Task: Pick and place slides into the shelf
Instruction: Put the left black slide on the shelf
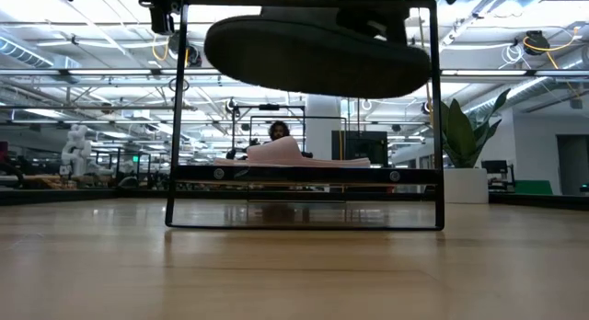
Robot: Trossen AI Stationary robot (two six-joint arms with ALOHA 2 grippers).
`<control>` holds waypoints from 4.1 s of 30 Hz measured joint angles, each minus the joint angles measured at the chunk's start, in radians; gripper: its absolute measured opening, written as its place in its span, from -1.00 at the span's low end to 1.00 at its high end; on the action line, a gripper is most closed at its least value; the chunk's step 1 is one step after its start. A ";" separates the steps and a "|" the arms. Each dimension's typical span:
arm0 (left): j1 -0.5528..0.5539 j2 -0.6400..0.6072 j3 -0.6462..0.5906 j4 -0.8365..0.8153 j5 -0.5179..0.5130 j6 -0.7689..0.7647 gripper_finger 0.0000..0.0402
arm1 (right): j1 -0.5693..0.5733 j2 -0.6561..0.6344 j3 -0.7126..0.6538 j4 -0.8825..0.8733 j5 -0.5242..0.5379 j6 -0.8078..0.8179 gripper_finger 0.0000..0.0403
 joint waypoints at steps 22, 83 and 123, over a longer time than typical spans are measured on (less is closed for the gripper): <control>-0.001 0.000 0.000 -0.024 0.001 -0.002 0.28 | -0.027 0.092 0.000 0.048 0.001 0.149 -1.00; 0.000 0.000 0.000 -0.057 0.011 0.043 0.28 | 0.044 0.258 0.001 0.106 -0.018 0.476 -0.97; 0.000 0.000 0.000 -0.079 0.014 0.052 0.28 | 0.044 0.258 0.001 0.082 -0.002 0.370 -0.57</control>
